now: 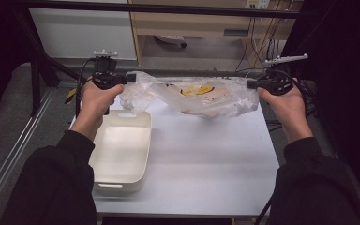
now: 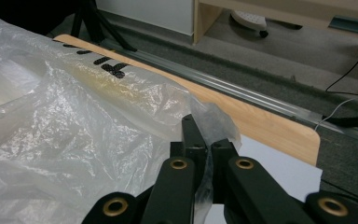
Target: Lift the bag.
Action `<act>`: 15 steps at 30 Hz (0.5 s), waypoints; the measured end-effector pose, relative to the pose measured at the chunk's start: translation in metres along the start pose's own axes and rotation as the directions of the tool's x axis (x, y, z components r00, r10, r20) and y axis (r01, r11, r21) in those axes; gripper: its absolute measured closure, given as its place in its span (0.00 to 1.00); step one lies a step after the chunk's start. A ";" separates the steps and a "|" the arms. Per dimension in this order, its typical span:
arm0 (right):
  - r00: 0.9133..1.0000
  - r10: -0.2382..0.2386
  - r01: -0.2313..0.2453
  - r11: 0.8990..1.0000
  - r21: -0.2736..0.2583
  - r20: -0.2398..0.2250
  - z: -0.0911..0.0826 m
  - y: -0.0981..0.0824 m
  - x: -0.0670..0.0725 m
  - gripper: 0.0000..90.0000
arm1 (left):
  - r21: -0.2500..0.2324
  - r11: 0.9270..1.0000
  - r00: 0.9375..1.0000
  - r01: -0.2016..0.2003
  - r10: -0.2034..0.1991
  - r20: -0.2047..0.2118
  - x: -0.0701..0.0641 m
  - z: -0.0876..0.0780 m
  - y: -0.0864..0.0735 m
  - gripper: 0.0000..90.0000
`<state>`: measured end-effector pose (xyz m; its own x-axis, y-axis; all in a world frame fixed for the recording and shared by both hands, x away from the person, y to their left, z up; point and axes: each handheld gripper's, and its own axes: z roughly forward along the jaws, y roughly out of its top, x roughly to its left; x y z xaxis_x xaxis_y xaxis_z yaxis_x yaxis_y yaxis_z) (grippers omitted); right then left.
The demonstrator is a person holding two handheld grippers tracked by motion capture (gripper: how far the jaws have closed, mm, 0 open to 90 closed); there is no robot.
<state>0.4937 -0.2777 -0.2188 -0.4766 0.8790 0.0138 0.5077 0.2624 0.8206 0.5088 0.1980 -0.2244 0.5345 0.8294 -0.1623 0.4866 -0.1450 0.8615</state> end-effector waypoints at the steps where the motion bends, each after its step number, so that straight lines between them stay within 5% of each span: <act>1: 1.000 -0.001 0.001 1.000 -0.001 0.004 -0.001 0.002 0.000 1.00 | -0.005 1.000 1.000 -0.004 0.004 -0.004 0.000 0.000 0.002 1.00; 8: 1.000 0.001 -0.001 1.000 -0.030 0.024 -0.005 0.018 -0.003 1.00 | -0.049 0.999 1.000 0.009 -0.010 -0.018 -0.001 -0.002 0.012 1.00; 15: 0.999 -0.015 0.016 1.000 -0.021 0.042 -0.005 0.026 0.000 1.00 | -0.008 1.000 0.998 -0.013 0.013 -0.055 0.000 0.011 0.010 1.00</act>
<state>0.5035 -0.2733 -0.1952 -0.4540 0.8907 -0.0224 0.4850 0.2682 0.8324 0.5213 0.1905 -0.2206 0.5020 0.8558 -0.1247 0.4740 -0.1517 0.8673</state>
